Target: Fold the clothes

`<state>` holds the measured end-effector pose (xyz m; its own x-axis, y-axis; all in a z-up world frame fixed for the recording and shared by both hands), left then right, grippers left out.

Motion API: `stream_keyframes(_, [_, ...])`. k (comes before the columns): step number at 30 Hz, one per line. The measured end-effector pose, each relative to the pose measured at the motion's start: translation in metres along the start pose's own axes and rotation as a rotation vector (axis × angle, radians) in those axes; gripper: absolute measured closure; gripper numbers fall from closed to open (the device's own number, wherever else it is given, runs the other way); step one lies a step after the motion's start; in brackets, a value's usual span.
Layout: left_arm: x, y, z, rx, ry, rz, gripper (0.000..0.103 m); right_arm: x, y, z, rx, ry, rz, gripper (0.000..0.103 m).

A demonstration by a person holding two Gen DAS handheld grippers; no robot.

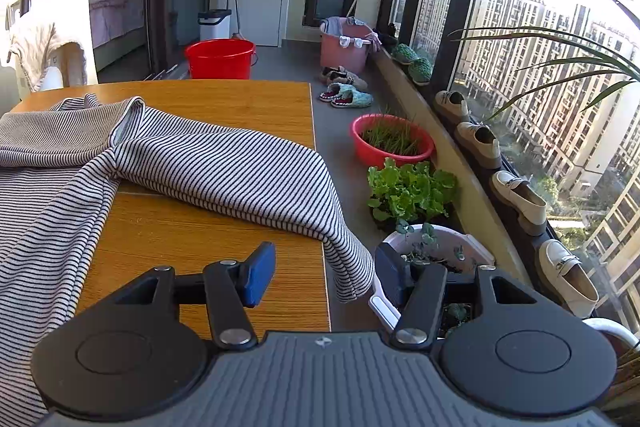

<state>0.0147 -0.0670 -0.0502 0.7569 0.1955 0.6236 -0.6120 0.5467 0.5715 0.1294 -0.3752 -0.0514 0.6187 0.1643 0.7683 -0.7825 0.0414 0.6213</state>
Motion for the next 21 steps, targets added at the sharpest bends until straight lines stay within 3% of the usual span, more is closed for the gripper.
stream_keyframes(6, [0.004, -0.014, -0.023, 0.114, 0.024, -0.006, 0.0, 0.023, -0.024, -0.044, 0.174, -0.117, 0.042, 0.047])
stream_keyframes(11, [0.008, -0.008, -0.039, 0.055, 0.066, 0.021, 0.0, 0.042, -0.053, -0.096, 0.354, -0.202, -0.032, 0.047])
stream_keyframes(14, [0.007, 0.005, -0.053, 0.012, 0.098, 0.046, 0.0, 0.046, -0.055, -0.127, 0.373, -0.209, -0.026, 0.047])
stream_keyframes(18, [0.0, 0.03, -0.072, 0.118, 0.052, 0.064, 0.0, 0.046, -0.044, -0.175, 0.514, -0.212, -0.046, 0.047])
stream_keyframes(21, [-0.007, 0.053, -0.087, 0.194, 0.04, 0.084, 0.0, 0.037, -0.024, -0.208, 0.534, -0.121, -0.035, 0.047])
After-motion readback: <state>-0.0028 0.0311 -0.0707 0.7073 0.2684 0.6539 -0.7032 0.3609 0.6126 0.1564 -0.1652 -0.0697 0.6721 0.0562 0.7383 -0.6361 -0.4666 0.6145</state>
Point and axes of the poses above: each gripper's, at about its wrist camera, not at the fingertips, and y roughly against the way its jaws point, z to its right, x to its top, the point moved 8 cm from there along -y, roughly the way its jaws point, and after that the axes turned 7 degrees about -x, right-handed, at the moved point
